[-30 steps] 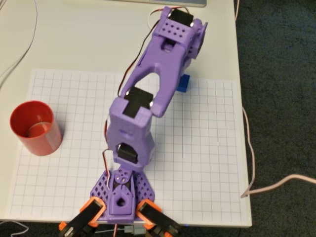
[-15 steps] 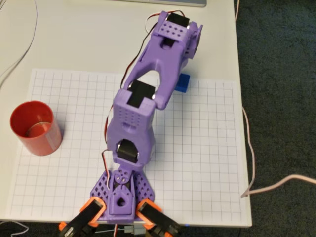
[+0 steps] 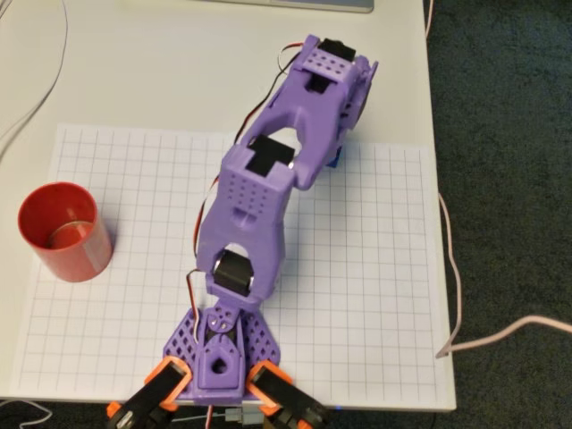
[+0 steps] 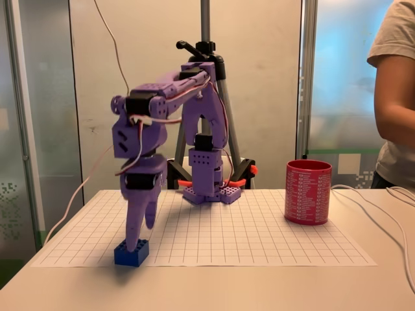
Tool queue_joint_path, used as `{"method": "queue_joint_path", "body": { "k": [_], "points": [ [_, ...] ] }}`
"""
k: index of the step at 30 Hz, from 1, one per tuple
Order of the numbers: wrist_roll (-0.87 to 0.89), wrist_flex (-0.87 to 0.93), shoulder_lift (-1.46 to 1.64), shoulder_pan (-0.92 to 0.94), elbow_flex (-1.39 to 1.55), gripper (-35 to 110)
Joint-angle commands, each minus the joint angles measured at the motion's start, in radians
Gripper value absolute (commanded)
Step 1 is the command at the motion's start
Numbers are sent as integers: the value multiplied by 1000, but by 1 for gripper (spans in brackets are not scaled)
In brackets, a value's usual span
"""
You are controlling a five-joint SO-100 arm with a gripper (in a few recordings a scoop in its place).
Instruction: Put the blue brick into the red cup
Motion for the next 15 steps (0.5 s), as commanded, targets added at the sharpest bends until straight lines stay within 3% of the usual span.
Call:
{"method": "queue_joint_path", "body": {
  "k": [1, 8, 9, 12, 15],
  "points": [
    [-25, -72, -20, 37, 5, 49],
    [-41, -101, -87, 37, -61, 48],
    [-52, -106, -89, 38, -64, 43],
    [-112, -115, -97, 37, -66, 0],
    [-101, -120, -100, 41, -63, 0]
  ]
}}
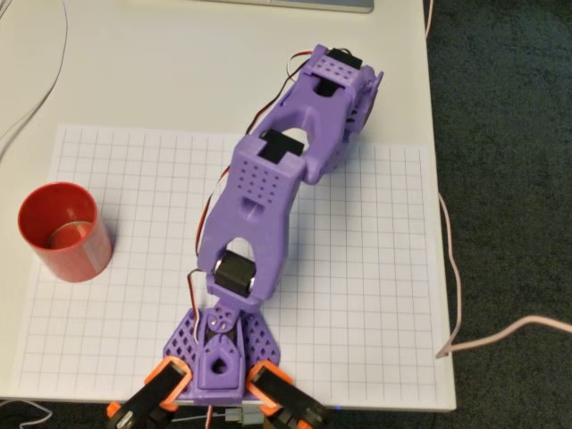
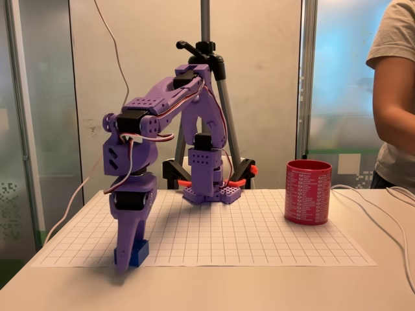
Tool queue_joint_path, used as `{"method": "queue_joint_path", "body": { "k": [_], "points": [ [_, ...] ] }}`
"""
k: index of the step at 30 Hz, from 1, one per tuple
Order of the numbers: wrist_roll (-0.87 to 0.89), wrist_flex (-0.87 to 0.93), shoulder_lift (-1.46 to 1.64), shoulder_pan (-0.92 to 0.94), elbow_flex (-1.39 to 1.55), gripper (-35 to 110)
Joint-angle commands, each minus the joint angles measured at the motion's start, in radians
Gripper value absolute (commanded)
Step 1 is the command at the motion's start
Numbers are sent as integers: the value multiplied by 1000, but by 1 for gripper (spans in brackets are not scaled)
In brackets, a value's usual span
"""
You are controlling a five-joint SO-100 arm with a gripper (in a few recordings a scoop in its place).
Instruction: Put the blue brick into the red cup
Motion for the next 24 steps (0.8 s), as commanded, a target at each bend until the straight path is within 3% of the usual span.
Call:
{"method": "queue_joint_path", "body": {
  "k": [1, 7, 14, 19, 24],
  "points": [
    [0, -21, 12, 20, -21, 0],
    [72, -84, 28, 41, -32, 0],
    [313, -189, 114, 60, -133, 0],
    [348, -184, 282, -104, -143, 0],
    [351, -123, 483, -390, -143, 0]
  ]
}}
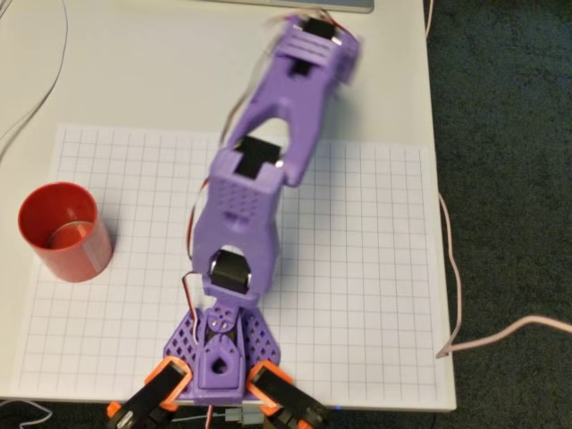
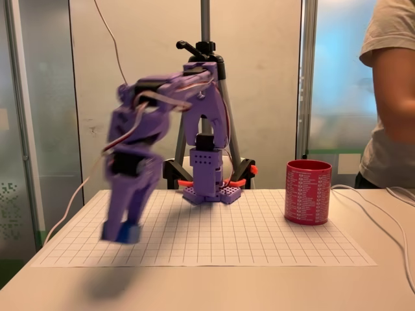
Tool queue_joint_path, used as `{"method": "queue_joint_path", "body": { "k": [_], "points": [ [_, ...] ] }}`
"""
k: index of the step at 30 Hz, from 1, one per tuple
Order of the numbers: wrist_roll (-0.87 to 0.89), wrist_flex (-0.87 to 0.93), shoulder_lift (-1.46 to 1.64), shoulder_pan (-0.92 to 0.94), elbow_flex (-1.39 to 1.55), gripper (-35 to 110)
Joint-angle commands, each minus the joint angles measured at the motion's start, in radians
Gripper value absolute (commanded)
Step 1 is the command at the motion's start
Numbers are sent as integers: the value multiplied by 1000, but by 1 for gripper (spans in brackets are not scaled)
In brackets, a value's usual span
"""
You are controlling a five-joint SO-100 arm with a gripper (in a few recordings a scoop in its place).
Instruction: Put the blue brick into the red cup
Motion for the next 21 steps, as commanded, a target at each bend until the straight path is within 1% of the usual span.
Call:
{"method": "queue_joint_path", "body": {
  "k": [1, 8, 12, 16, 19, 21],
  "points": [
    [9, 63, 259, -236, -86, 0],
    [48, 249, 514, -664, -58, 0],
    [121, 360, 638, -934, -21, 0],
    [230, 465, 764, -1201, 34, 0],
    [298, 541, 815, -1321, 69, 0],
    [319, 568, 841, -1345, 120, 0]
  ]
}}
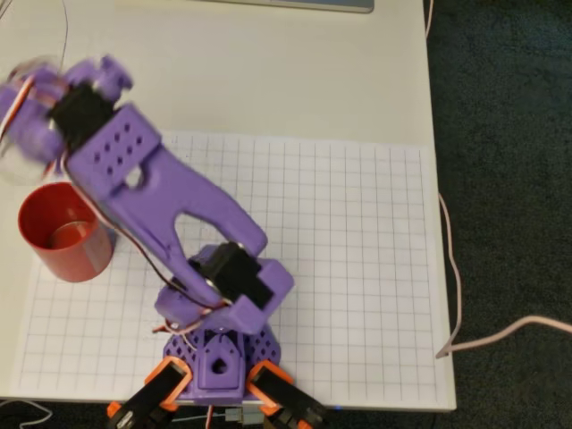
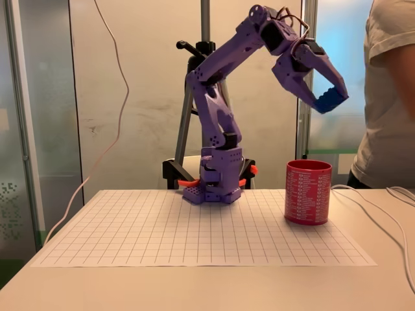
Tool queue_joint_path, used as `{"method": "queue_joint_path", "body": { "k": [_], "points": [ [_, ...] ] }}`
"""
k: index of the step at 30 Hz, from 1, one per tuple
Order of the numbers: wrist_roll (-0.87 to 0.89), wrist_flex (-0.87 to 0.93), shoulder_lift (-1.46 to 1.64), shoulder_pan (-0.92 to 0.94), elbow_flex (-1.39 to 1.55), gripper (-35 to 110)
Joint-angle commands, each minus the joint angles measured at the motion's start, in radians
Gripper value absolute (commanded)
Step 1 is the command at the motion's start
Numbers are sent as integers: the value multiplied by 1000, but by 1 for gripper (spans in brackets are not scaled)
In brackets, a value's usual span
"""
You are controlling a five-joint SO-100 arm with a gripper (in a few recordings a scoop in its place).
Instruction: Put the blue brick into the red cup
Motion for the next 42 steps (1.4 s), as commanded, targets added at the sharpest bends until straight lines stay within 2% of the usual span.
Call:
{"method": "queue_joint_path", "body": {
  "k": [1, 7, 13, 21, 30, 31, 32, 33, 42],
  "points": [
    [58, 49, 97, -86, 66, 0],
    [84, 18, 187, -106, 314, 0],
    [144, 0, 195, -141, 436, 0],
    [133, -101, 150, -100, 430, 0],
    [81, -100, 144, -44, 465, 0],
    [80, -84, 141, -43, 463, 12],
    [80, -58, 141, -44, 460, 37],
    [81, -48, 150, -46, 466, 54],
    [40, -63, 176, -38, 483, 57]
  ]
}}
